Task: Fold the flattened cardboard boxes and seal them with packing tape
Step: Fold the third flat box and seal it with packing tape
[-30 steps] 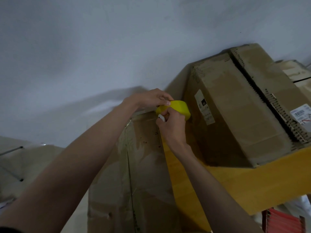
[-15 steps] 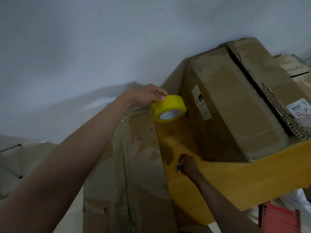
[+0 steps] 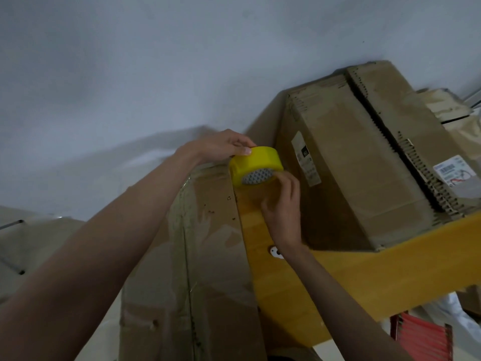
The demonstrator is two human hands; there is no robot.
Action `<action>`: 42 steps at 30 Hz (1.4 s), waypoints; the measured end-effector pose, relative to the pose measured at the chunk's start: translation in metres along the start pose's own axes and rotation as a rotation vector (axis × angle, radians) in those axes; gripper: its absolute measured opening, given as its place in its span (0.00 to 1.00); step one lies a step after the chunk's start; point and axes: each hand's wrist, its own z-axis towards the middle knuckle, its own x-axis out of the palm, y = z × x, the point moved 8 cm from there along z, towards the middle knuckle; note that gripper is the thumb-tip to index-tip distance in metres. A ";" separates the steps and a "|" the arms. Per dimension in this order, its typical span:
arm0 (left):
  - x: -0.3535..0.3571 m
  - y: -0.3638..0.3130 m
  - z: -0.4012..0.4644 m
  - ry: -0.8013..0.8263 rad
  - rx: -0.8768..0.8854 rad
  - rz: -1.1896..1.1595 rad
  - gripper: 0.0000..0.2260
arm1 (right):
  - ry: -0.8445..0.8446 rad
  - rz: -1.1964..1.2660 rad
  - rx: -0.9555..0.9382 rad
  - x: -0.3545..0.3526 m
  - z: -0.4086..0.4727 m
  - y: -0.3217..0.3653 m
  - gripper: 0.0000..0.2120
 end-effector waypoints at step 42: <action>0.047 0.012 -0.099 -0.513 -0.014 0.969 0.26 | 0.354 -0.331 -0.146 -0.012 0.127 0.064 0.27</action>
